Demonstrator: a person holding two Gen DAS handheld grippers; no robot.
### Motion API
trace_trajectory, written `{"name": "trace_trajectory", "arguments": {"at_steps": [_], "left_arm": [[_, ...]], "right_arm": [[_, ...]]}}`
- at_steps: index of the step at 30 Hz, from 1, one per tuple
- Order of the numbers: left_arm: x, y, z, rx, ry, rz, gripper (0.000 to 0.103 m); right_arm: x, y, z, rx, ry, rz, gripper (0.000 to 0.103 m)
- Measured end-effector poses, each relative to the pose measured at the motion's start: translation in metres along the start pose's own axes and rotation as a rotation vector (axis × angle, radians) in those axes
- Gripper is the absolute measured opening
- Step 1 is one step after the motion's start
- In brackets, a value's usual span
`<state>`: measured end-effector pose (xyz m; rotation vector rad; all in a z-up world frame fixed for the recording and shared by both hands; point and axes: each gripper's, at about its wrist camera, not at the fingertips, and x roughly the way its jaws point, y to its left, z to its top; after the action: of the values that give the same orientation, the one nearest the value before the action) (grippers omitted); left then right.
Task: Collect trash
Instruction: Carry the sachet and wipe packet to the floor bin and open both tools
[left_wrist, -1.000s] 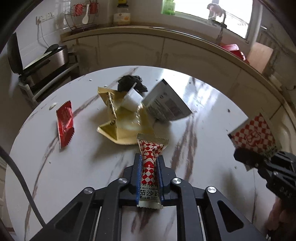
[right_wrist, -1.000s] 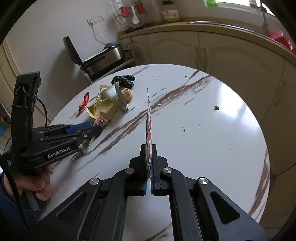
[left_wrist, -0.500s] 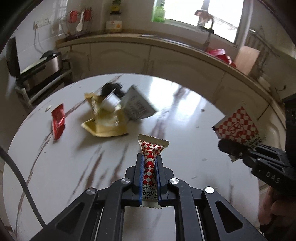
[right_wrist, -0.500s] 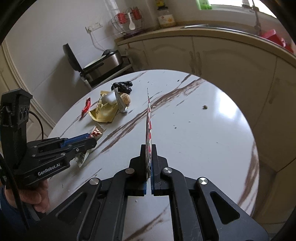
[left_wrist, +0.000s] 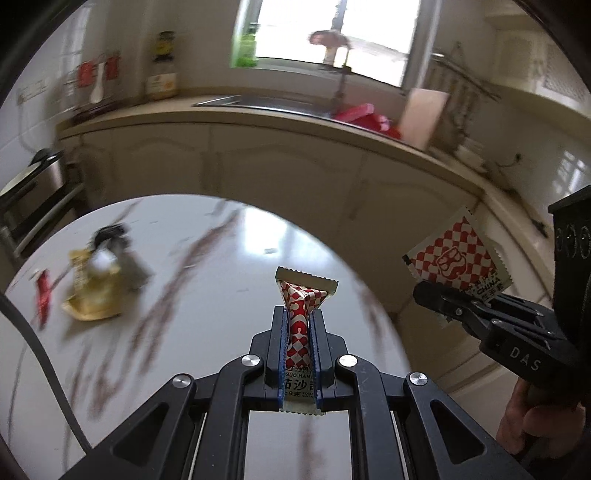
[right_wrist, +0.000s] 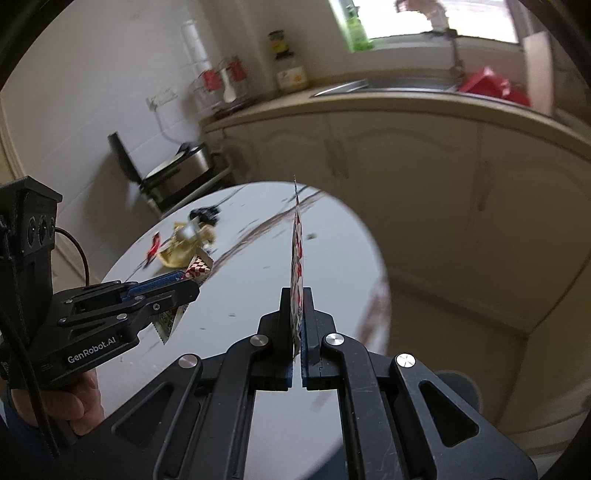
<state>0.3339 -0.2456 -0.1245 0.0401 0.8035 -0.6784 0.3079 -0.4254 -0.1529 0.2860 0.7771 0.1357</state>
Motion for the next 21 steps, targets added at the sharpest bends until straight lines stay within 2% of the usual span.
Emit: {"name": "trace_trajectory", "arguments": {"at_steps": [5,10,16,21], "left_arm": [[0.018,-0.048,0.006,0.053,0.010,-0.042,0.007],[0.048,-0.097,0.002,0.099,0.046,-0.108,0.007],[0.102,-0.130,-0.005,0.125,0.132,-0.134,0.008],[0.162,-0.148,-0.008,0.148,0.227,-0.130,0.008]], "right_arm": [[-0.041,-0.049,-0.009,0.058,-0.041,-0.079,0.003],[-0.063,-0.100,-0.026,0.122,-0.040,-0.151,0.003],[-0.063,-0.164,-0.059,0.214,0.028,-0.219,0.004],[-0.045,-0.206,-0.087,0.292,0.118,-0.231,0.004]]}}
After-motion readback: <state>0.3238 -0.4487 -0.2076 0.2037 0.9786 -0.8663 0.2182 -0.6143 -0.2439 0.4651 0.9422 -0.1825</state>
